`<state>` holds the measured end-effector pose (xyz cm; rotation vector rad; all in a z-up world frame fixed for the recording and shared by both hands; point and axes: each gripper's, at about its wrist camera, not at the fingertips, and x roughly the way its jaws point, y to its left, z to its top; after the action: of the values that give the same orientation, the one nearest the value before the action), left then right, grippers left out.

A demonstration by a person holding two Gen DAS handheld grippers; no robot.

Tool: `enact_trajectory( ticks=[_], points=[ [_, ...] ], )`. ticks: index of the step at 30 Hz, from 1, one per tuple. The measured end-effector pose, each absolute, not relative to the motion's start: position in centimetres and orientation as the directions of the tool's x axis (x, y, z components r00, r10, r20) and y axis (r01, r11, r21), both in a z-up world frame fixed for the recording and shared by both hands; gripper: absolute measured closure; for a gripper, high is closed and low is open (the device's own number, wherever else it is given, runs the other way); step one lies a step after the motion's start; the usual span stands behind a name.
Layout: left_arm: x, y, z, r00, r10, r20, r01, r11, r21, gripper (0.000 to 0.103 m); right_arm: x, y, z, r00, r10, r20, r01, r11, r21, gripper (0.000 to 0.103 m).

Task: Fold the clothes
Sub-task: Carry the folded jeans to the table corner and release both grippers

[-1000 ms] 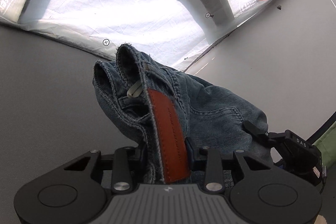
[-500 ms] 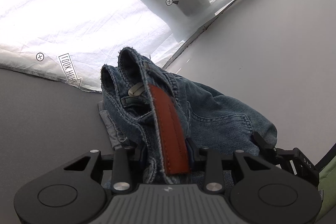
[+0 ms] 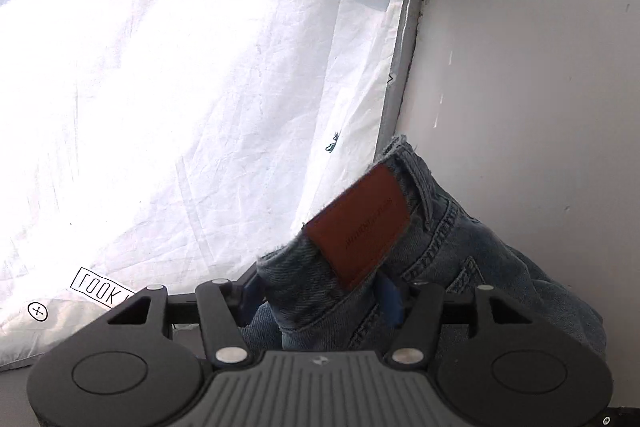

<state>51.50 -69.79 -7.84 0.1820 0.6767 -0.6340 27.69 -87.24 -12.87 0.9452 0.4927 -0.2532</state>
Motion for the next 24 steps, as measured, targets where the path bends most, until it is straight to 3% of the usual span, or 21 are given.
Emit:
enact_trajectory(
  ticks=[2, 4, 9, 11, 13, 15, 17, 21, 24],
  points=[
    [52.8, -69.4, -9.8, 0.614, -0.439, -0.657, 0.544, 0.838, -0.051, 0.047, 28.9, -87.3, -16.4, 0.671, -0.092, -0.736, 0.596, 0.656, 0.462, 0.046],
    [52.3, -68.4, -9.8, 0.623, -0.498, -0.603, 0.544, 0.83, -0.124, 0.047, 28.0, -86.9, -17.3, 0.591, -0.181, -0.786, 0.638, 0.702, 0.317, 0.047],
    [50.2, -71.0, -9.9, 0.591, -0.612, -0.525, 0.62, 0.761, -0.189, 0.043, 28.2, -85.2, -15.1, 0.657, -0.306, -0.689, 0.553, 0.817, 0.164, 0.046],
    [49.6, -73.6, -11.1, 0.577, -0.615, -0.538, 0.661, 0.738, -0.135, 0.033, 30.3, -84.7, -14.4, 0.713, -0.328, -0.62, 0.506, 0.852, 0.131, 0.045],
    [49.1, -75.5, -13.3, 0.577, -0.56, -0.595, 0.673, 0.738, -0.041, 0.03, 32.2, -84.1, -14.4, 0.749, -0.3, -0.591, 0.47, 0.869, 0.155, 0.043],
    [49.3, -75.6, -15.9, 0.584, -0.52, -0.623, 0.657, 0.754, -0.014, 0.027, 34.5, -84.2, -15.6, 0.755, -0.234, -0.612, 0.448, 0.866, 0.221, 0.036],
    [49.6, -74.6, -16.9, 0.568, -0.54, -0.621, 0.639, 0.765, -0.081, 0.025, 36.1, -83.5, -17.6, 0.71, -0.184, -0.68, 0.435, 0.873, 0.219, 0.032],
    [48.6, -74.3, -15.2, 0.572, -0.503, -0.647, 0.632, 0.774, -0.043, 0.025, 36.8, -81.4, -17.8, 0.686, -0.196, -0.7, 0.338, 0.939, 0.069, 0.025],
    [47.5, -73.6, -13.2, 0.619, -0.482, -0.62, 0.612, 0.791, -0.003, 0.025, 37.1, -82.2, -16.9, 0.664, -0.156, -0.732, 0.34, 0.934, 0.109, 0.025]
  ],
)
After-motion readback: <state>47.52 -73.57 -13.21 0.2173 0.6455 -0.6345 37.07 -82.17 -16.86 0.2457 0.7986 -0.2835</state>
